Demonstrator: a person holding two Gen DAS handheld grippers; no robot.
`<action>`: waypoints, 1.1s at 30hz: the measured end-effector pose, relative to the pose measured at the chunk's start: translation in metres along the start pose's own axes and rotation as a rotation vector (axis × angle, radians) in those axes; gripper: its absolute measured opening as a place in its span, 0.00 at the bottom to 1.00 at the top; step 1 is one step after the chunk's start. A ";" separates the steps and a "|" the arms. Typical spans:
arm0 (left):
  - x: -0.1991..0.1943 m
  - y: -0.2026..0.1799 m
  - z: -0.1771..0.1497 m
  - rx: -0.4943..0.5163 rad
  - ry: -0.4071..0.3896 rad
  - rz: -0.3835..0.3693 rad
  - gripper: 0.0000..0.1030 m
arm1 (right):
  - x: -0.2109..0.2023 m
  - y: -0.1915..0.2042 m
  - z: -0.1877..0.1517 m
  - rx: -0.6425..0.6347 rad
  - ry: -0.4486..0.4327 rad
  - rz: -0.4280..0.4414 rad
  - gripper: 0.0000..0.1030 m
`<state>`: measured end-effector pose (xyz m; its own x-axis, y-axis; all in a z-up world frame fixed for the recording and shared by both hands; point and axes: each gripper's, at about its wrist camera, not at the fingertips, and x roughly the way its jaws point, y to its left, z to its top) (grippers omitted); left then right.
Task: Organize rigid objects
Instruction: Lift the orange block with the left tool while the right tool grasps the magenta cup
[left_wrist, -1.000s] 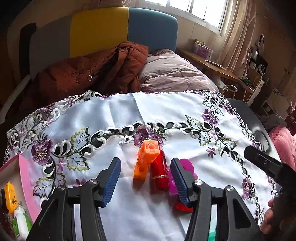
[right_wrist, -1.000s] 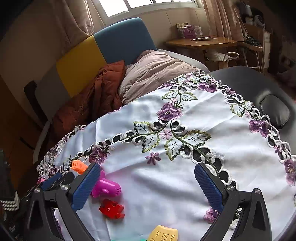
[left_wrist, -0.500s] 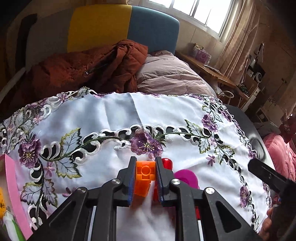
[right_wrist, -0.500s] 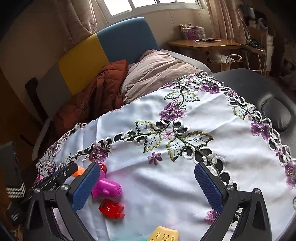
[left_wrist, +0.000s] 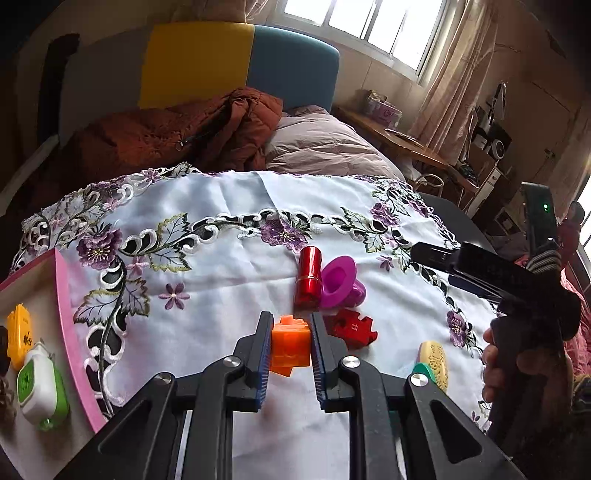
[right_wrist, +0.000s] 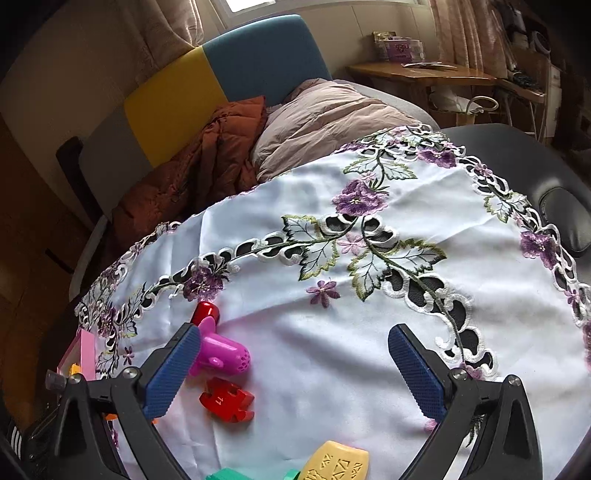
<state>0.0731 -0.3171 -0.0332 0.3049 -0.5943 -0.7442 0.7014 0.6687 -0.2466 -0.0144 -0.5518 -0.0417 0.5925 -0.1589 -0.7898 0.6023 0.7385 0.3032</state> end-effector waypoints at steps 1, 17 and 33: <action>-0.004 0.001 -0.003 0.000 -0.003 0.000 0.18 | 0.001 0.002 -0.001 -0.009 0.005 0.008 0.99; -0.055 0.021 -0.035 -0.062 -0.038 -0.008 0.18 | 0.032 0.027 -0.007 0.034 0.161 0.178 0.96; -0.091 0.049 -0.049 -0.127 -0.080 0.011 0.18 | 0.065 0.057 -0.008 -0.061 0.252 0.052 0.45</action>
<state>0.0481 -0.2085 -0.0079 0.3663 -0.6168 -0.6968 0.6120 0.7237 -0.3189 0.0540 -0.5150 -0.0797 0.4651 0.0430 -0.8842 0.5368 0.7805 0.3204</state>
